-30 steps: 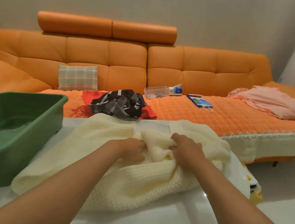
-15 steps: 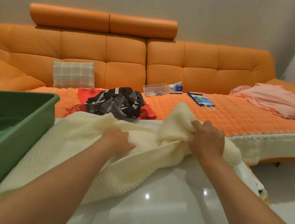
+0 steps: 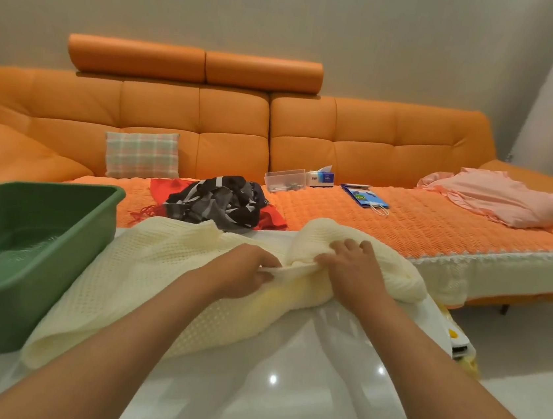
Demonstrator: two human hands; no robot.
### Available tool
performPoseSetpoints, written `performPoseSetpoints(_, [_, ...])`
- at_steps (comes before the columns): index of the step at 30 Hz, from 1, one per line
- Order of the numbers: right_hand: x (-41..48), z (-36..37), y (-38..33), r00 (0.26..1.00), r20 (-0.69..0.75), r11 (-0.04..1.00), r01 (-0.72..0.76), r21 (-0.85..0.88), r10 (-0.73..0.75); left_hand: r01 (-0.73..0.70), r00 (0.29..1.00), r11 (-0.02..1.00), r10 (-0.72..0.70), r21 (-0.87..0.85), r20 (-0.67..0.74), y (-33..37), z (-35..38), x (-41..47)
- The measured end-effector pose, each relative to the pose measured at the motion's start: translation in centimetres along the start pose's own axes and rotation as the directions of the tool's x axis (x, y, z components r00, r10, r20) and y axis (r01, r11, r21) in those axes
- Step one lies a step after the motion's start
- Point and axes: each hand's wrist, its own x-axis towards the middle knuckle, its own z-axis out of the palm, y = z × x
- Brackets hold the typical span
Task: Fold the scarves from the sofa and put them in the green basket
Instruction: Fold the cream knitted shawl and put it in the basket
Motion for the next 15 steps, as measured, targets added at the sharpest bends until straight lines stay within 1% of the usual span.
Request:
performPoseSetpoints(2, [0.3,-1.3,0.2,0.995,-0.099,1.0,-0.029,0.008,0.03,0.001,1.0,0.995,-0.004,-0.1,-0.031,0.3,-0.8,-1.1])
performPoseSetpoints(3, [0.3,-1.8,0.2,0.994,-0.103,0.999,-0.032,0.042,0.036,0.004,1.0,0.988,-0.006,-0.151,-0.015,0.6,-1.1,-1.8])
performPoseSetpoints(4, [0.3,-2.0,0.2,0.998,-0.057,0.995,-0.033,0.09,0.039,0.011,1.0,0.978,-0.006,-0.207,0.025,0.8,-1.4,-2.5])
performPoseSetpoints(5, [0.1,-2.1,0.1,0.999,0.038,0.991,-0.034,0.13,0.03,0.027,0.996,0.97,-0.005,-0.242,0.09,1.2,-1.7,-3.2])
performPoseSetpoints(6, [-0.2,-2.0,-0.1,0.99,0.137,0.991,-0.034,0.131,0.016,0.05,0.983,0.969,-0.005,-0.24,0.182,1.4,-1.7,-3.7])
performPoseSetpoints(7, [-0.6,-1.8,-0.3,0.979,0.203,0.994,-0.025,0.102,0.004,0.075,0.953,0.979,-0.014,-0.19,0.304,1.8,-1.6,-4.2])
performPoseSetpoints(8, [-1.0,-1.7,-0.4,0.976,0.216,0.997,-0.018,0.076,0.001,0.084,0.902,0.99,-0.029,-0.111,0.43,2.3,-1.3,-4.7])
performPoseSetpoints(9, [-1.3,-1.7,-0.3,0.98,0.2,0.998,-0.02,0.064,0.007,0.089,0.842,0.995,-0.053,-0.042,0.537,3.0,-0.9,-5.0])
performPoseSetpoints(10, [-1.5,-1.9,-0.2,0.986,0.167,0.998,-0.025,0.06,0.015,0.108,0.783,0.994,-0.079,-0.01,0.617,3.5,-0.4,-5.0])
performPoseSetpoints(11, [-1.5,-2.2,-0.1,0.991,0.13,0.998,-0.033,0.046,0.027,0.141,0.743,0.99,-0.09,-0.023,0.663,4.0,-0.2,-4.9])
performPoseSetpoints(12, [-1.4,-2.5,-0.1,0.995,0.091,0.999,-0.05,0.021,0.048,0.188,0.733,0.979,-0.084,-0.082,0.675,4.1,-0.1,-4.6])
performPoseSetpoints(13, [-1.2,-2.8,-0.1,0.996,0.043,0.997,-0.08,-0.007,0.08,0.223,0.755,0.962,-0.068,-0.159,0.652,4.1,0.0,-4.1])
performPoseSetpoints(14, [-1.1,-3.0,-0.2,0.992,-0.003,0.992,-0.126,-0.029,0.126,0.23,0.803,0.947,-0.055,-0.224,0.593,3.7,0.0,-3.4])
performPoseSetpoints(15, [-1.0,-3.2,-0.2,0.981,-0.035,0.981,-0.191,-0.035,0.19,0.22,0.857,0.942,-0.064,-0.252,0.511,3.2,-0.1,-2.7])
